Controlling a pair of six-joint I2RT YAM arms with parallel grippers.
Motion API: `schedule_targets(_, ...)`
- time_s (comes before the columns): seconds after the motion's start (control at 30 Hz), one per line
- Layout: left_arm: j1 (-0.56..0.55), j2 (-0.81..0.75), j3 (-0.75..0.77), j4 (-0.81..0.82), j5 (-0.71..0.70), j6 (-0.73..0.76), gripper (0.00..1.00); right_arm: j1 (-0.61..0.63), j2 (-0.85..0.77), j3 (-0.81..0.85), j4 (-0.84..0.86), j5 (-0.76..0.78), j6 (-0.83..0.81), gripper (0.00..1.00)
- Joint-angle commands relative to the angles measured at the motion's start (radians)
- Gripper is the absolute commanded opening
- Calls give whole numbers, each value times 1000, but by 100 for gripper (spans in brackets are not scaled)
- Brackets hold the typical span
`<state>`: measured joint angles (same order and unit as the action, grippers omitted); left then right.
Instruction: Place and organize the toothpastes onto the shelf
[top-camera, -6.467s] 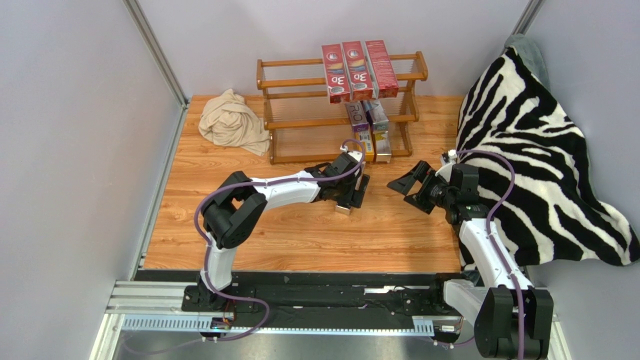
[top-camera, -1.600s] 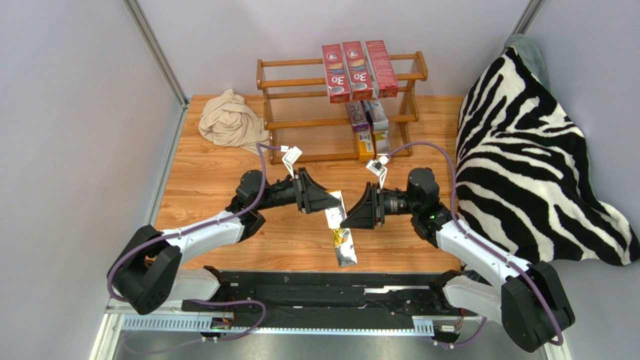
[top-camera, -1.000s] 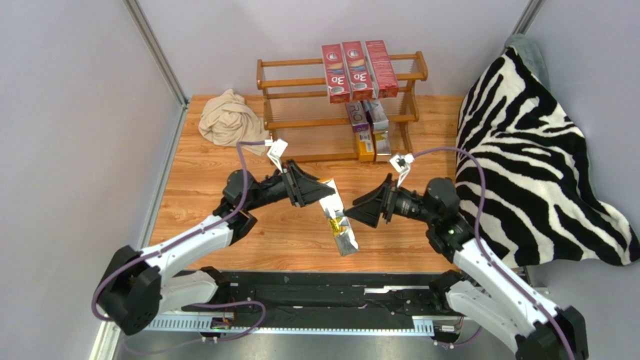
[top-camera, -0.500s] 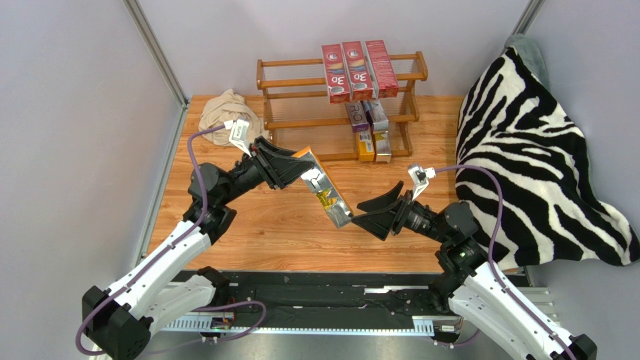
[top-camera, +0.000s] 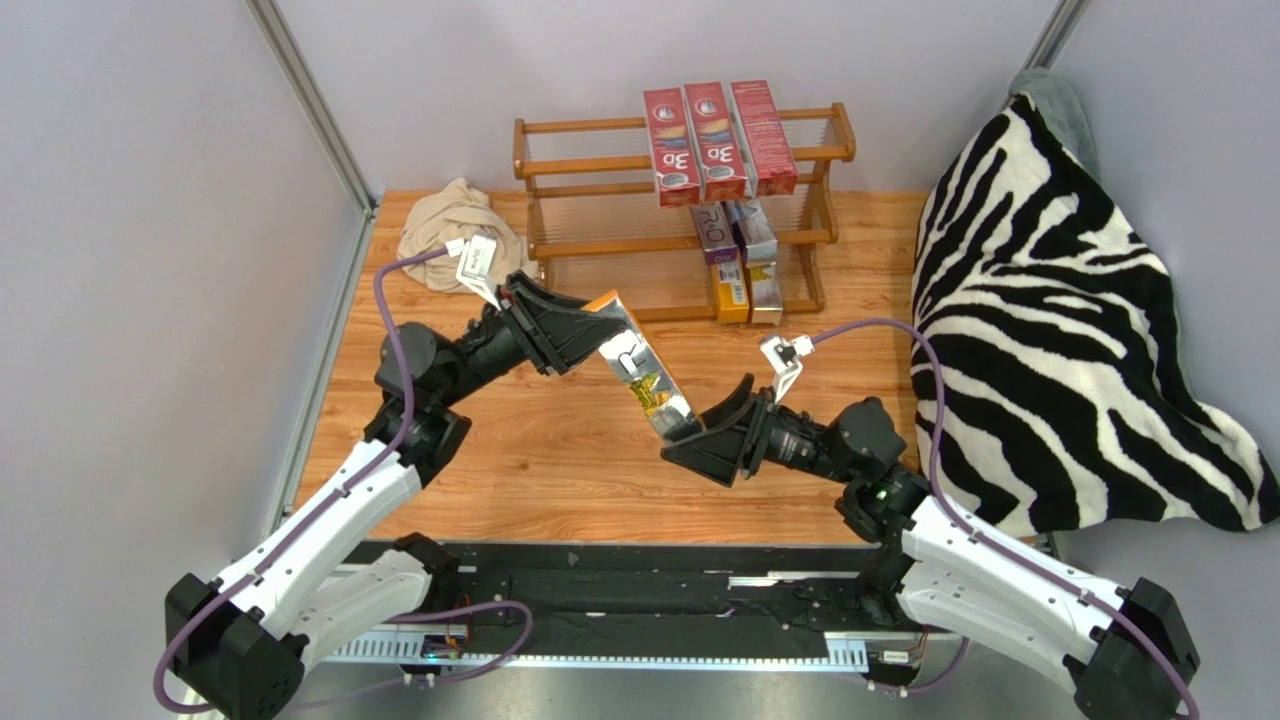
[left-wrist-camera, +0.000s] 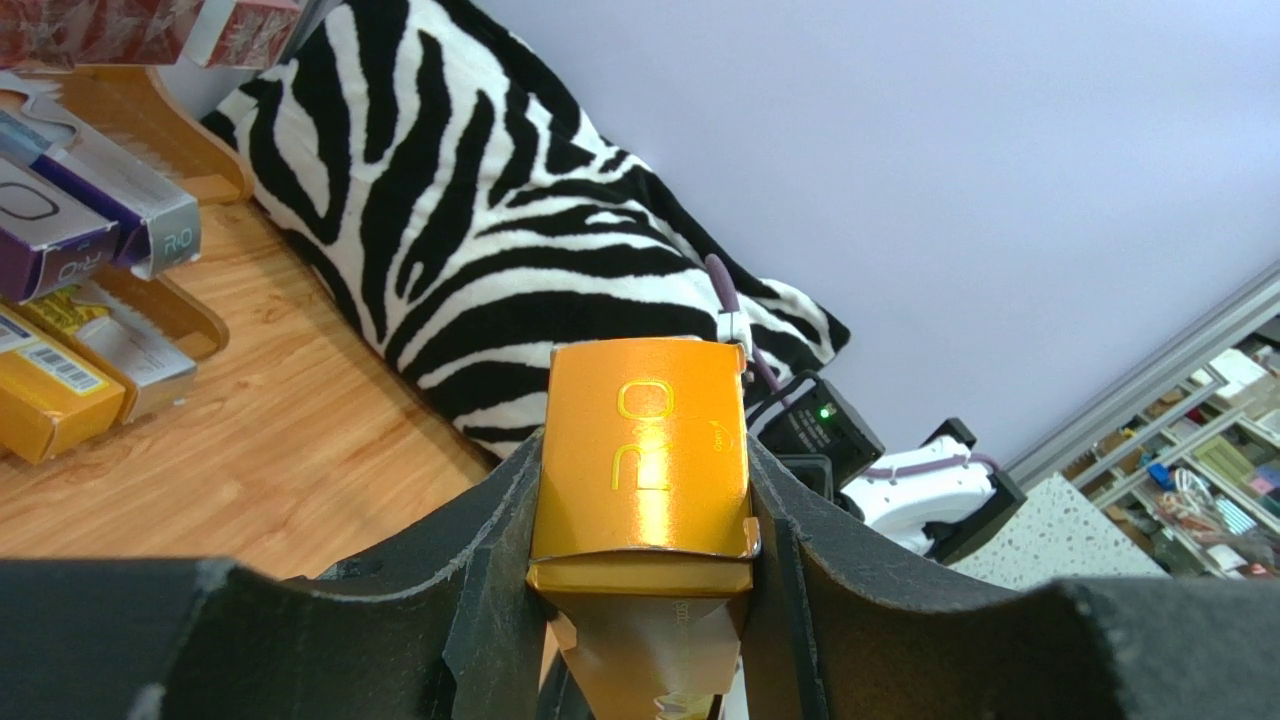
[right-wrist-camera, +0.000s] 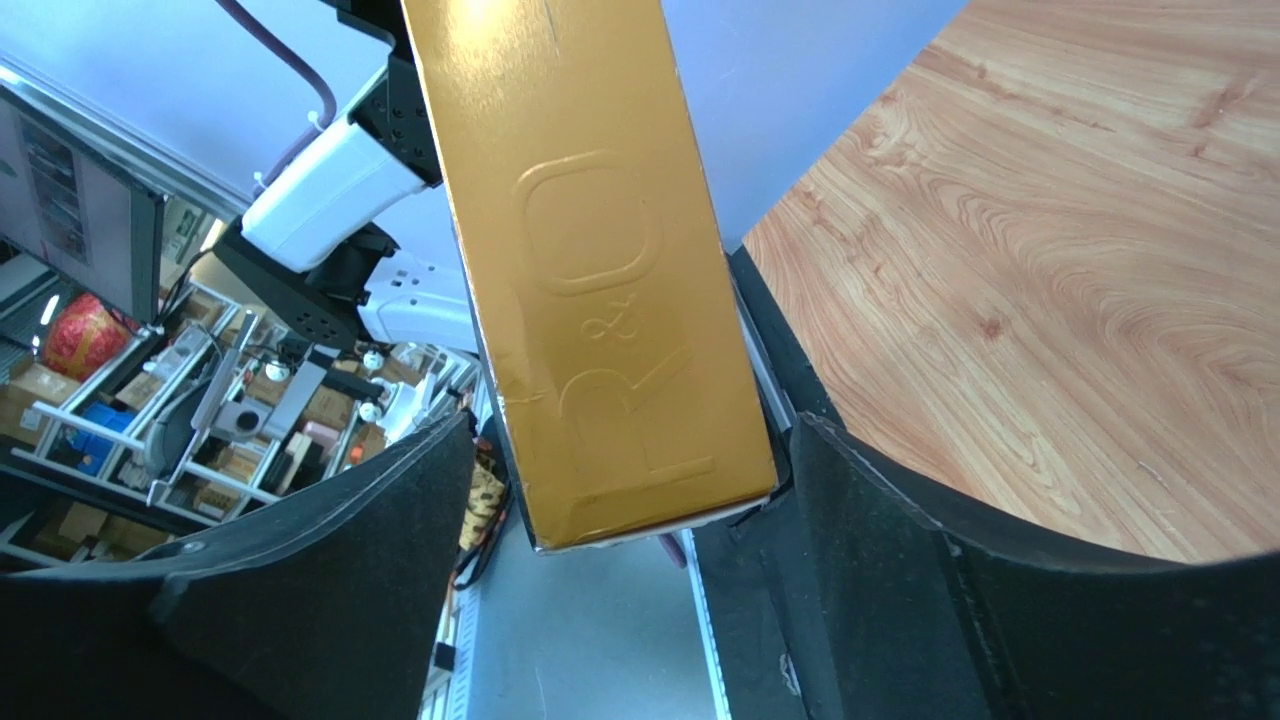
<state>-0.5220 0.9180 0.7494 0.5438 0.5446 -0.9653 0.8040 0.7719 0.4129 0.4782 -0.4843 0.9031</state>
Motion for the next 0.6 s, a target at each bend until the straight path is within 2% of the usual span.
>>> schedule_targets(0.0,5,-21,13,71,6,-19,28,4,-19,35,102,56,13,78)
schedule_targets(0.17,5,-25,1,64,-2,-15,28,4,-33,47,79,79,5,48)
schedule_targets(0.23,5,-18,-2,73,2,-18,29,4,-23,50,77,70,7,46)
schedule_targets(0.27,5,-16,-4,74,2,-18,29,6,-17,53,76,64,8,40)
schedule_targets(0.37,5,-8,-7,73,0,-13,33,4,-11,50,73,64,11,37)
schedule_targets(0.47,7,-10,-10,30,-8,13,57,4,-25,46,22,99,-4,31)
schedule_targets(0.5,7,-13,-9,9,-14,37,72,4,-31,50,-5,119,-13,30)
schedule_targets(0.57,7,-22,-4,-74,-32,71,76,4,-43,53,-93,176,-23,26)
